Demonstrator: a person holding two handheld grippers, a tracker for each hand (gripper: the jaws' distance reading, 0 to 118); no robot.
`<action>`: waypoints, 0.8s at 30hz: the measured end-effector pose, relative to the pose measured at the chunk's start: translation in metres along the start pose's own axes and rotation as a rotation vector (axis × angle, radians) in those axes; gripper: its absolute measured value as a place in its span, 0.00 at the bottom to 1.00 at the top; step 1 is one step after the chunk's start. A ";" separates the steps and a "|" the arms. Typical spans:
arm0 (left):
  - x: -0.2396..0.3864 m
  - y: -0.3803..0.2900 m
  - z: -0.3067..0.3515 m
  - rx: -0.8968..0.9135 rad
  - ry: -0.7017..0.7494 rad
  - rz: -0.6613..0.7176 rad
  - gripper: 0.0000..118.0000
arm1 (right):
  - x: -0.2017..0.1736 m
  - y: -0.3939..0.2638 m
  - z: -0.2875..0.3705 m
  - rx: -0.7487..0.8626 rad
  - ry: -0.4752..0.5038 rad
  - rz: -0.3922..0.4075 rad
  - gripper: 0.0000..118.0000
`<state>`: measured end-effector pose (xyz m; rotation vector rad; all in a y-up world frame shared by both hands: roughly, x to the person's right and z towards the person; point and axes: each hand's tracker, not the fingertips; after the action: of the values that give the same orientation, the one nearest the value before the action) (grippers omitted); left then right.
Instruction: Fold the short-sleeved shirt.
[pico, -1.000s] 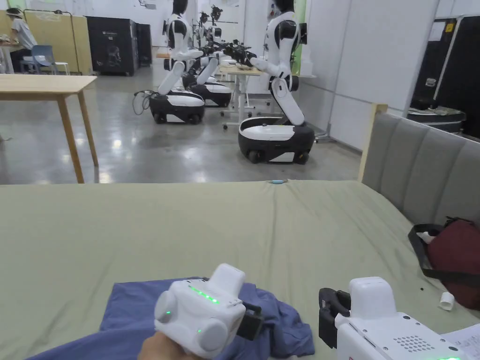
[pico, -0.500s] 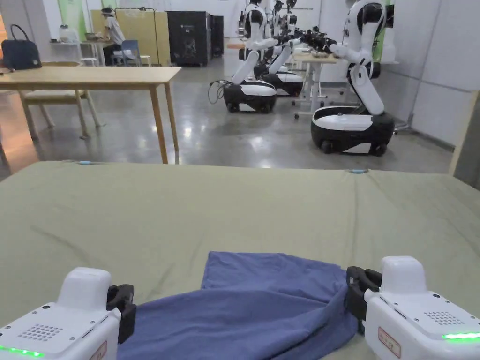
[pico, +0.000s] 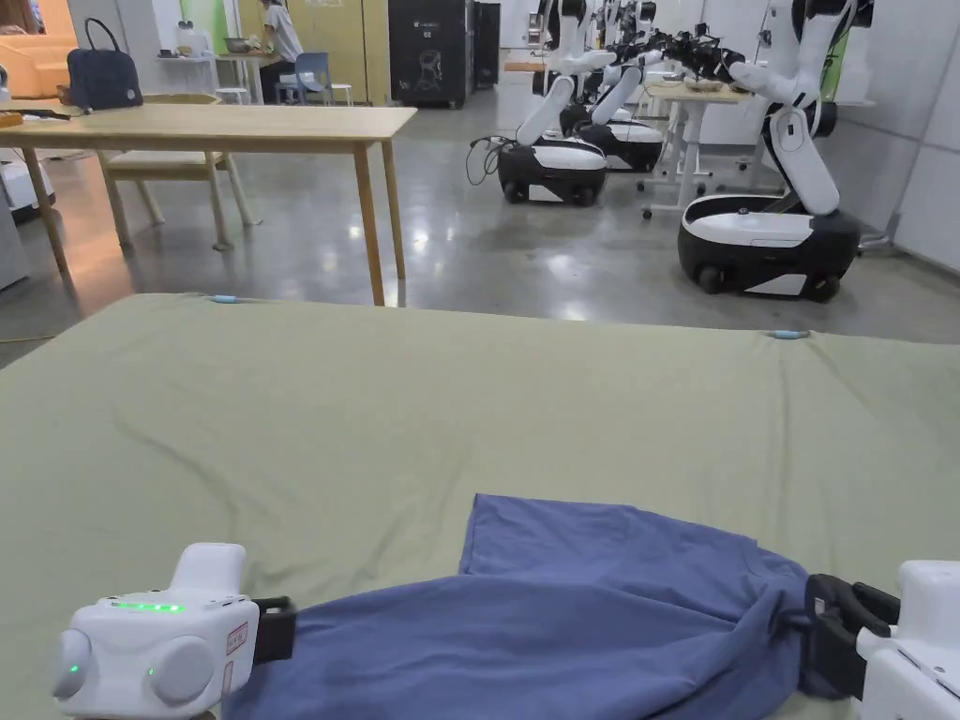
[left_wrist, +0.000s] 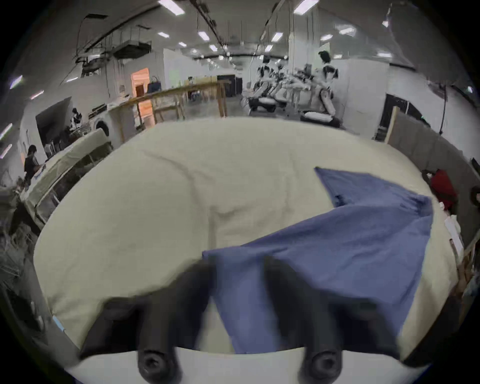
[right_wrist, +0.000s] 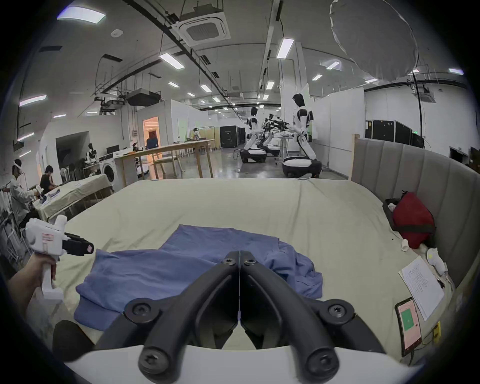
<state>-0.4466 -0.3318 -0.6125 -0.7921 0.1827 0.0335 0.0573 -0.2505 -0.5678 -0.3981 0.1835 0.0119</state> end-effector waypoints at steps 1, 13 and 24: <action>0.000 0.001 -0.015 -0.029 0.005 -0.005 0.90 | 0.004 -0.001 -0.002 -0.005 -0.007 0.001 0.01; 0.029 0.006 -0.015 -0.029 0.079 -0.038 0.00 | 0.094 -0.021 -0.032 -0.176 -0.192 0.045 0.01; 0.043 0.041 0.034 0.070 -0.045 -0.020 0.00 | 0.145 -0.054 -0.145 -0.451 -0.014 0.228 0.98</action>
<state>-0.4027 -0.2806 -0.6255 -0.7224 0.1324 0.0261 0.1772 -0.3601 -0.7042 -0.8242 0.2113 0.2848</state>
